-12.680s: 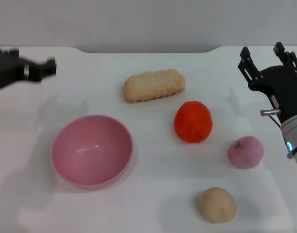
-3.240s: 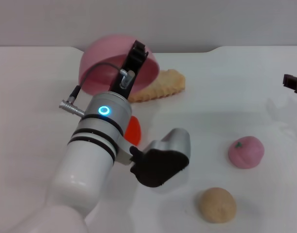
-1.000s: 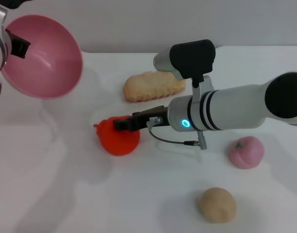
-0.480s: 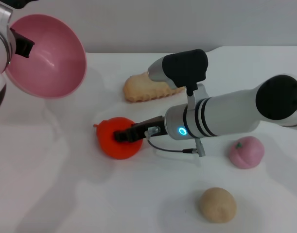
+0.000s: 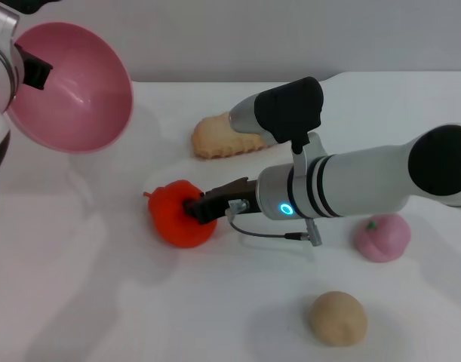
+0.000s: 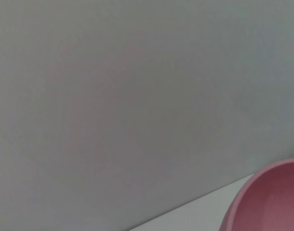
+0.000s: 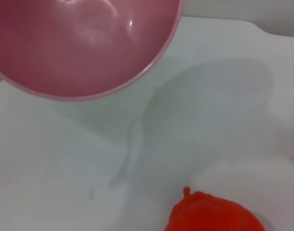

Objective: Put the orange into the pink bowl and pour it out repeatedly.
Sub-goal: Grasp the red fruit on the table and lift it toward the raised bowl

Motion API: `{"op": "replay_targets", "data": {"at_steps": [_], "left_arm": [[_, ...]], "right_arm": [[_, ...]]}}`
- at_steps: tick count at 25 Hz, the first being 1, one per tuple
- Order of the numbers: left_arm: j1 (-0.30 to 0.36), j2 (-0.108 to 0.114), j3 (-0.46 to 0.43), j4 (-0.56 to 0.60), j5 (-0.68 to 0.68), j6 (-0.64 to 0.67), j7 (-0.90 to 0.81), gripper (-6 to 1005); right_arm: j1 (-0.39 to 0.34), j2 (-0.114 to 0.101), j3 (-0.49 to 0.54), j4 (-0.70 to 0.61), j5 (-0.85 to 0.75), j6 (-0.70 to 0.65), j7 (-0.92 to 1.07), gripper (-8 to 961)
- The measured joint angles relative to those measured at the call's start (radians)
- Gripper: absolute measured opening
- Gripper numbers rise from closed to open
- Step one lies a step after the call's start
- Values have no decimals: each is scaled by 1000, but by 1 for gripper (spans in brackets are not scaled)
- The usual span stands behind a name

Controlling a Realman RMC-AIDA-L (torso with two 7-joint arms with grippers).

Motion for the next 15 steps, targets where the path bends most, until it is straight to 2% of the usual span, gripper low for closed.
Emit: {"op": "replay_targets", "data": {"at_steps": [4, 7, 10, 15], "left_arm": [[-1, 0, 0, -1, -3, 8, 0, 47], [-1, -1, 1, -5, -8, 17, -3, 47], [-3, -1, 1, -14, -33, 29, -5, 47], [-3, -2, 2, -23, -88, 48, -4, 47]], "right_arm": [[-23, -2, 10, -18, -1, -11, -10, 117], [-71, -9, 34, -74, -25, -16, -16, 88], [-174, -14, 126, -216, -133, 25, -9, 67], [-403, -11, 283, -574, -396, 160, 80, 59]]}}
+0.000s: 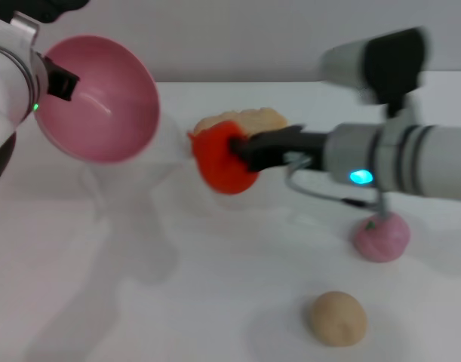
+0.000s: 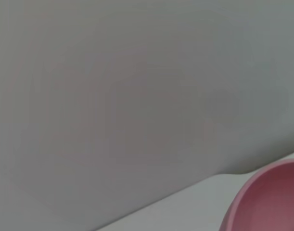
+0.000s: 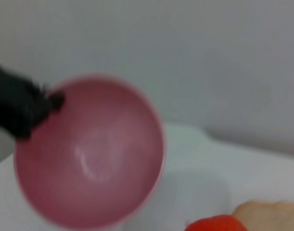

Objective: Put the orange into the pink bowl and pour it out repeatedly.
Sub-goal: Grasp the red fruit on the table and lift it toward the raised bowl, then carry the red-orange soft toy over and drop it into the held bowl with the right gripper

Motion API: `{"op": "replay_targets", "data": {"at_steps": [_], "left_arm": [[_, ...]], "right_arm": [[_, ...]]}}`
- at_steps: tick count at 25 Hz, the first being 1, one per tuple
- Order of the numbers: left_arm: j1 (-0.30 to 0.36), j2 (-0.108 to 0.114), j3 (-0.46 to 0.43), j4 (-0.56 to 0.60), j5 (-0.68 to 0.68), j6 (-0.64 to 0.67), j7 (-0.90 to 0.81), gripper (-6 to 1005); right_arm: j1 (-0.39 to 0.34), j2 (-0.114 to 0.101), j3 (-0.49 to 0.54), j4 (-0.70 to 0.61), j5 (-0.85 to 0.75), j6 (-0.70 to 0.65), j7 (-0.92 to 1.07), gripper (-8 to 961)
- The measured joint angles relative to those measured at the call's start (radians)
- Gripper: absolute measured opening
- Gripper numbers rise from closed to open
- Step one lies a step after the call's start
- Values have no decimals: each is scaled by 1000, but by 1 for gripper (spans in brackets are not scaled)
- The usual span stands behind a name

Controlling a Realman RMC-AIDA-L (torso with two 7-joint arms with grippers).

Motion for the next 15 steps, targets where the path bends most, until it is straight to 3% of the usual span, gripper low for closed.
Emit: {"op": "replay_targets", "data": {"at_steps": [6, 11, 15], "left_arm": [[-7, -2, 34, -16, -57, 22, -6, 47], [-26, -4, 69, -38, -112, 43, -9, 47], [-52, -5, 92, -68, -165, 72, -9, 47]], "right_arm": [[-206, 11, 77, -393, -217, 148, 91, 53], [-243, 14, 83, -505, -244, 197, 103, 61], [-229, 13, 67, -514, -251, 207, 106, 66]]}}
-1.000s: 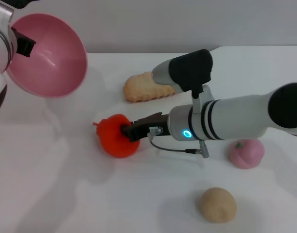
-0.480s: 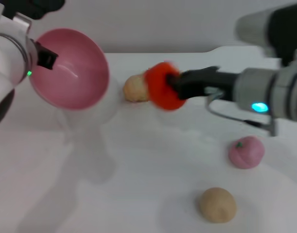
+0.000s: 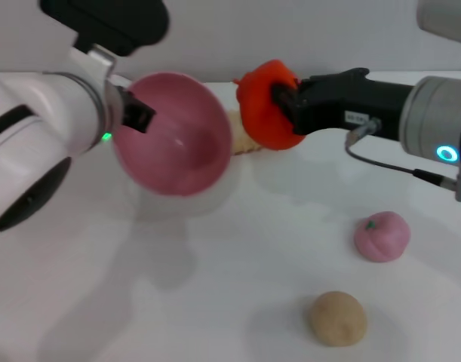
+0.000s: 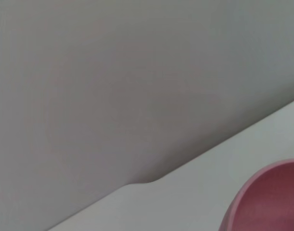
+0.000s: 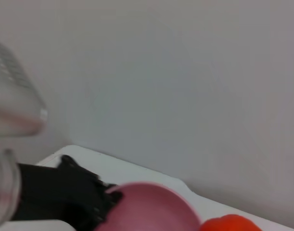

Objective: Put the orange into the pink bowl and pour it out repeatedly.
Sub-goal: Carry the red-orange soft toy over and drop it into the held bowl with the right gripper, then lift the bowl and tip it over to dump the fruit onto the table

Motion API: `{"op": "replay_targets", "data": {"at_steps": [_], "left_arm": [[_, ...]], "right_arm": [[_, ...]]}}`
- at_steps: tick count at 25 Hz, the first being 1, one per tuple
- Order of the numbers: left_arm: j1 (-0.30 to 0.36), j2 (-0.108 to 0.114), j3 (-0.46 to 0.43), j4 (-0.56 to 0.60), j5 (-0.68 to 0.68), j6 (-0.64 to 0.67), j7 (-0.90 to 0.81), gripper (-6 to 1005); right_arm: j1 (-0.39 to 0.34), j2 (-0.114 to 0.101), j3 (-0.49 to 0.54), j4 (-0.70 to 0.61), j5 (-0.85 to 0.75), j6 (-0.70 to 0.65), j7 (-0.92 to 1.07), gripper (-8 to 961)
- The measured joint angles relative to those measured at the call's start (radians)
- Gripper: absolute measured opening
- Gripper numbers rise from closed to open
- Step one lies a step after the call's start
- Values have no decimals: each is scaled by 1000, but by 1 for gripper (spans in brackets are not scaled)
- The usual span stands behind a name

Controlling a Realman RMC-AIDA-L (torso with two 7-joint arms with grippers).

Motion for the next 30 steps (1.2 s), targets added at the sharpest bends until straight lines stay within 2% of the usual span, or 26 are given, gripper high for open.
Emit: {"op": "replay_targets", "data": {"at_steps": [10, 18, 25, 30], "left_arm": [[-15, 2, 27, -15, -99, 61, 5, 47], [-15, 3, 29, -12, -113, 71, 17, 48], [-16, 4, 29, -7, -118, 81, 37, 48], [-17, 3, 44, -7, -120, 96, 46, 48]], "right_arm": [[88, -8, -36, 132, 4, -54, 18, 81], [152, -7, -40, 233, 27, -74, 52, 92], [160, -7, -42, 230, 28, -76, 56, 102], [140, -10, 23, 218, -16, -76, 79, 293]]}}
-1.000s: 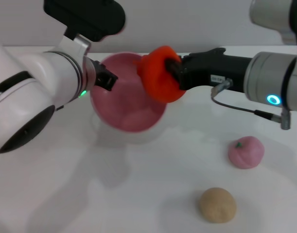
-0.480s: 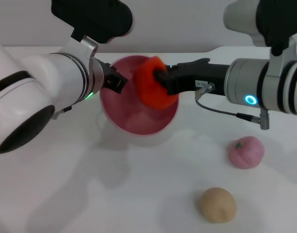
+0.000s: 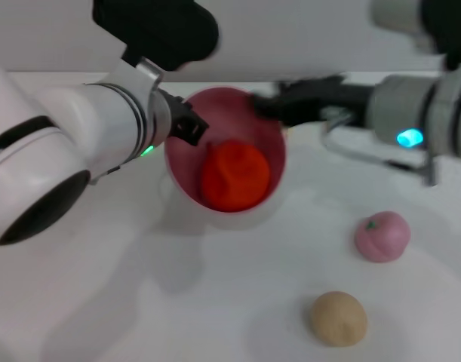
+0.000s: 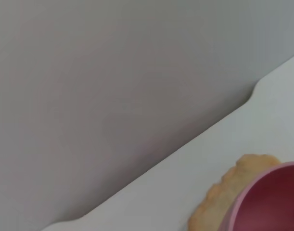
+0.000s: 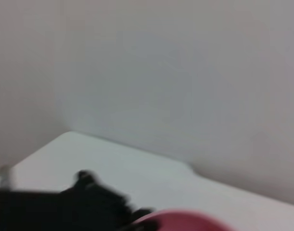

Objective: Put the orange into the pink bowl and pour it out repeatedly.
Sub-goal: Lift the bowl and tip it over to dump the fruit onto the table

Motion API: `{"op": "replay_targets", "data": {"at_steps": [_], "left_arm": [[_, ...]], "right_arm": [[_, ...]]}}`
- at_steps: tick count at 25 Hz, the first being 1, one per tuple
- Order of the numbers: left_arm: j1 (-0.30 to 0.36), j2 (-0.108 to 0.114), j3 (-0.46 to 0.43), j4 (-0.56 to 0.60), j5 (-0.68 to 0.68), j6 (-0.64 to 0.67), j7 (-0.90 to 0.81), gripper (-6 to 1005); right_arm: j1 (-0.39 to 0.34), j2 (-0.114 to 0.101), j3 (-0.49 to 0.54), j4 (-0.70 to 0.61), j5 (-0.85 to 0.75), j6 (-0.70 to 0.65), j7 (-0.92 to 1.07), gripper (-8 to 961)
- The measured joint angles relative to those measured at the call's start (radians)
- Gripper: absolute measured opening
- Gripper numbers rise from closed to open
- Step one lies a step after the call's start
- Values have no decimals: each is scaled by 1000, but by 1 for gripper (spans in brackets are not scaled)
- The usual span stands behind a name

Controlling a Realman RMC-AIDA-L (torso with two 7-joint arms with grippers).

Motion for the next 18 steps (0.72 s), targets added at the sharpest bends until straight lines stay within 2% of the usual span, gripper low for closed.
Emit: {"op": "replay_targets", "data": {"at_steps": [4, 7, 10, 14, 18], "left_arm": [[-2, -1, 22, -1, 1, 34, 23, 47], [-9, -1, 38, -1, 6, 54, 41, 47], [-34, -4, 80, -1, 10, 79, 77, 47], [-48, -7, 156, -22, 50, 144, 123, 47], [-54, -9, 217, -30, 74, 213, 165, 47]], "right_arm": [[-64, 0, 152, 4, -123, -48, 12, 458], [-153, 2, 253, 4, -174, -165, -27, 460], [-244, 9, 333, -17, -175, -219, -56, 463], [-295, 12, 361, -15, -175, -224, -53, 466], [-310, 14, 366, 11, -164, -219, -49, 469]]}}
